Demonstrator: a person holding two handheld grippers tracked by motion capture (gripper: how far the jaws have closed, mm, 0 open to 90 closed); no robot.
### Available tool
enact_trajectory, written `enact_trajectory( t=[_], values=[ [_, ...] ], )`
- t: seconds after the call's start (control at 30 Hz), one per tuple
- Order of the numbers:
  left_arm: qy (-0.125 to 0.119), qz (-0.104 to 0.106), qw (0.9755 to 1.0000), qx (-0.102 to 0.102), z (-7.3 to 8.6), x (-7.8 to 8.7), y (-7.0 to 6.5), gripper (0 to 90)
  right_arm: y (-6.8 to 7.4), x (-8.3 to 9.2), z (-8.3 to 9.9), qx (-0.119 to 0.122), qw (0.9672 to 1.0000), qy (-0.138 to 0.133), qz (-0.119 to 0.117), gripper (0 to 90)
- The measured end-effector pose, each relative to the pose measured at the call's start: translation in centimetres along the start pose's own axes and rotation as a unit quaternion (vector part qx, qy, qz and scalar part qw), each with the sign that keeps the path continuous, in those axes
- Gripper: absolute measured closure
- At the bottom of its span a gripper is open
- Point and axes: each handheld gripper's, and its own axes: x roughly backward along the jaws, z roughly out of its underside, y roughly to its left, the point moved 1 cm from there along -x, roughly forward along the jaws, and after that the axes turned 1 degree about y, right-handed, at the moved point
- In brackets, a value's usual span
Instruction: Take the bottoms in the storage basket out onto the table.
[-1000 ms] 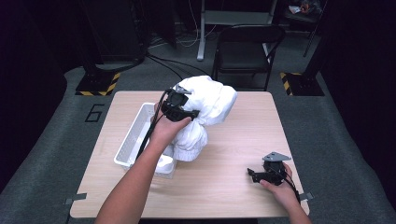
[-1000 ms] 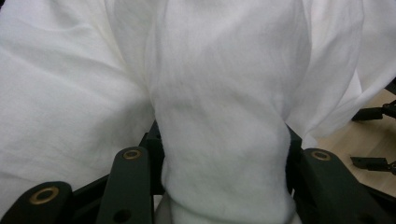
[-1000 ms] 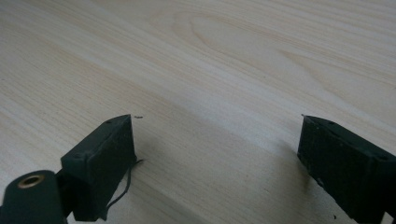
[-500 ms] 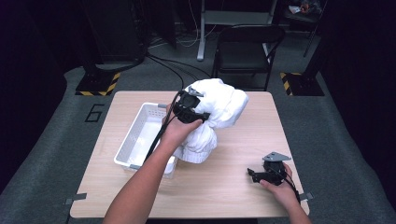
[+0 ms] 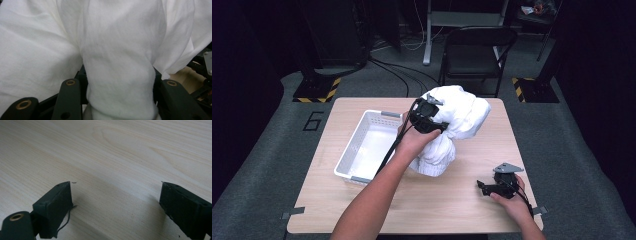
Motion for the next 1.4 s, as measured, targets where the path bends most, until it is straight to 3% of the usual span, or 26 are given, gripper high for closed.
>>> enact_trajectory(
  t=[0.43,0.83,1.03,1.4],
  values=[
    [0.007,0.0,0.9999,-0.007,0.3,-1.3,-0.6,54.9,0.0,0.0,0.0,0.0,1.0,0.0,0.0,10.4],
    [0.023,-0.004,0.9997,-0.004,1.6,-3.2,-0.7,54.8,0.0,0.0,0.0,0.0,1.0,0.0,0.0,10.4],
    [0.02,-0.006,0.9998,0.002,2.1,-4.0,-0.8,54.8,0.0,0.0,0.0,0.001,1.0,0.0,0.002,10.4],
    [0.028,0.002,0.9995,0.012,3.1,-5.9,-1.4,54.6,0.0,0.0,0.0,0.001,1.0,-0.001,0.003,10.4]
  ],
)
